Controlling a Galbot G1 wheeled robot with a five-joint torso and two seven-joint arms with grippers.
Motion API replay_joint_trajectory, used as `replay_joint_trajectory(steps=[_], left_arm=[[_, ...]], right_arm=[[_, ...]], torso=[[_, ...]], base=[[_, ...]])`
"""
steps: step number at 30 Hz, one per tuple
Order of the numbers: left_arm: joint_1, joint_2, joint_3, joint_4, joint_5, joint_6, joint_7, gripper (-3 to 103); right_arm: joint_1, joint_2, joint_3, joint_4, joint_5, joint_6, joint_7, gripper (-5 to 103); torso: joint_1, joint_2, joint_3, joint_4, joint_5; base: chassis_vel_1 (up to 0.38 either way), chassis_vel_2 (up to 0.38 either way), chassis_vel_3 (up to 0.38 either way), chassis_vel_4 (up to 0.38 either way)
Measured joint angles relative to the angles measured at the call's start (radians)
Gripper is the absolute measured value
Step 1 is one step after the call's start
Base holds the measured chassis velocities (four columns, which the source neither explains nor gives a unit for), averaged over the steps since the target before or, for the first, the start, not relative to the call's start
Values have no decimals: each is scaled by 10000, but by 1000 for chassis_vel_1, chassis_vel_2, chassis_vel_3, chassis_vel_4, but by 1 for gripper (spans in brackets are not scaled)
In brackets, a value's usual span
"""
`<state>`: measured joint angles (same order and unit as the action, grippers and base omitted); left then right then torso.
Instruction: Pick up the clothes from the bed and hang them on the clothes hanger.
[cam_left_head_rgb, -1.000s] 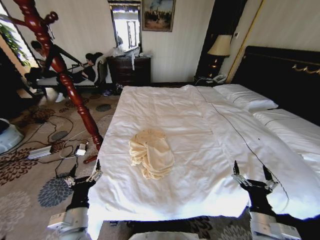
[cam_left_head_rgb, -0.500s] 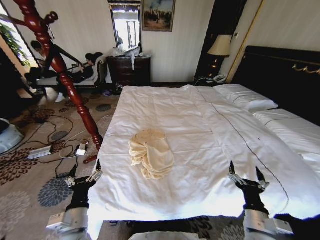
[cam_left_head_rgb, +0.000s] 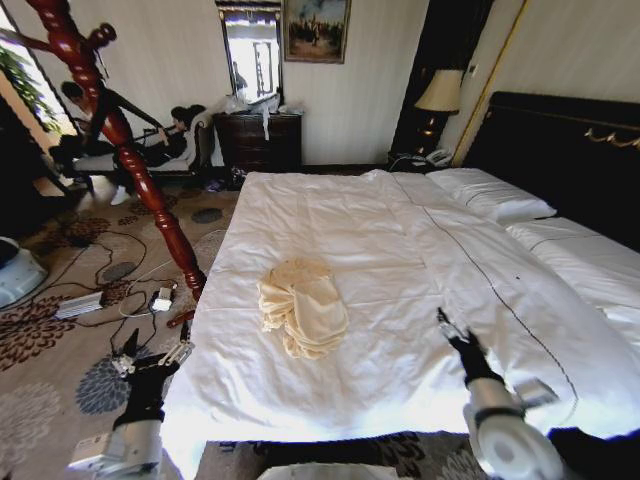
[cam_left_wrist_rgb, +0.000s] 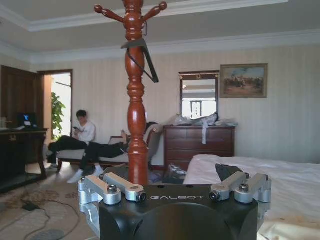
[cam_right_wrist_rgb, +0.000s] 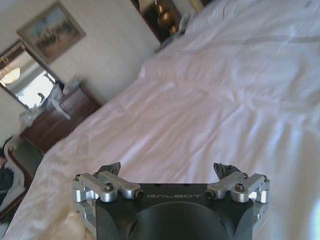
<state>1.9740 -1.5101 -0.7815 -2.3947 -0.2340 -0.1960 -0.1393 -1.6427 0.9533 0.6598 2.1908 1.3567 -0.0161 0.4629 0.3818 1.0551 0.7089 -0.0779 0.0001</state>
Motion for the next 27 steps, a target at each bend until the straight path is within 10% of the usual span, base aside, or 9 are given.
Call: replay_joint_trajectory(steps=[11, 27], left_arm=[[-28, -312, -13, 45, 280, -93, -108, 100], [28, -756, 53, 143, 964, -48, -153, 100]], right_arm=[[2657, 220, -2216, -2467, 1274, -997, 956, 100], [4189, 1245, -4566, -3559, 488, -250, -1159, 100]], torso=[[1, 0, 1, -2, -3], [1, 0, 0, -1, -3]], base=[[0, 0, 0, 0], [0, 0, 0, 0]])
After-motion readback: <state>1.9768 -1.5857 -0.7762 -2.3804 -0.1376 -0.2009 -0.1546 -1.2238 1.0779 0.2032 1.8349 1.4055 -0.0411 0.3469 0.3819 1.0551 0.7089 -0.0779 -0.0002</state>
